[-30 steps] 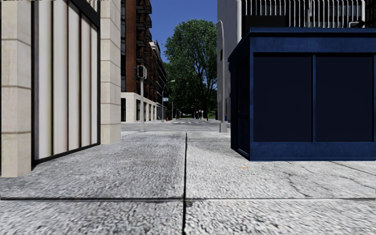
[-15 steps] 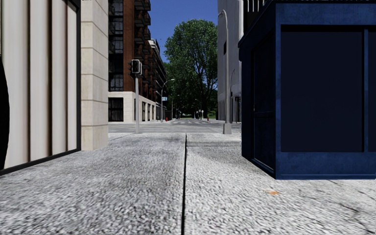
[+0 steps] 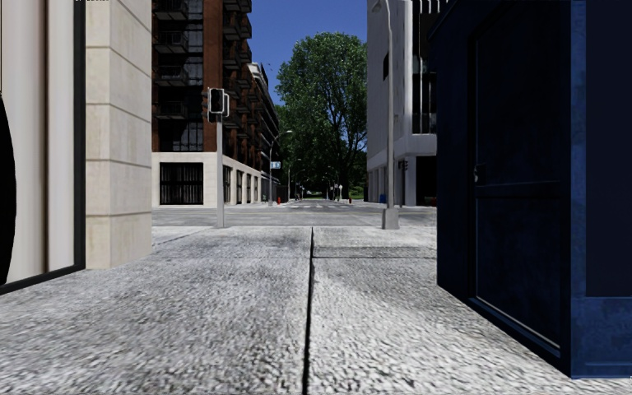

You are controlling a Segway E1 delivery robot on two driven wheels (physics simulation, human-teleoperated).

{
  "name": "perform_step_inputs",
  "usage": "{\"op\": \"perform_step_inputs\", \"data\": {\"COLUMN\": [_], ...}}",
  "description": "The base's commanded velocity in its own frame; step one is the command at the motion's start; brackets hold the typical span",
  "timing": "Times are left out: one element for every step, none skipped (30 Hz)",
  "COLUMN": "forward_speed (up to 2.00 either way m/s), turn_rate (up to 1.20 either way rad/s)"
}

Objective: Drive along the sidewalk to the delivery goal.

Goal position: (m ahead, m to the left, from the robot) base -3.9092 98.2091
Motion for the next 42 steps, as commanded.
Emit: {"op": "perform_step_inputs", "data": {"forward_speed": [2.0,2.0,2.0,2.0,2.0,2.0,2.0,2.0,2.0,2.0,2.0,2.0,2.0,2.0,2.0,2.0,2.0,2.0,2.0,2.0,2.0,2.0,2.0,2.0,2.0,2.0,2.0,2.0,2.0,2.0,2.0,2.0,2.0,2.0,2.0,2.0,2.0,2.0,2.0,2.0,2.0,2.0], "turn_rate": [0.0,0.0,0.0,0.0,0.0,0.0,0.0,0.0,0.0,0.0,0.0,0.0,0.0,0.0,0.0,0.05,0.12,0.22,0.25,0.25,0.26,0.27,0.29,0.29,0.33,0.33,0.34,0.34,0.34,0.4,0.46,0.47,0.47,0.48,0.48,0.48,0.48,0.48,0.48,0.48,0.48,0.48]}}
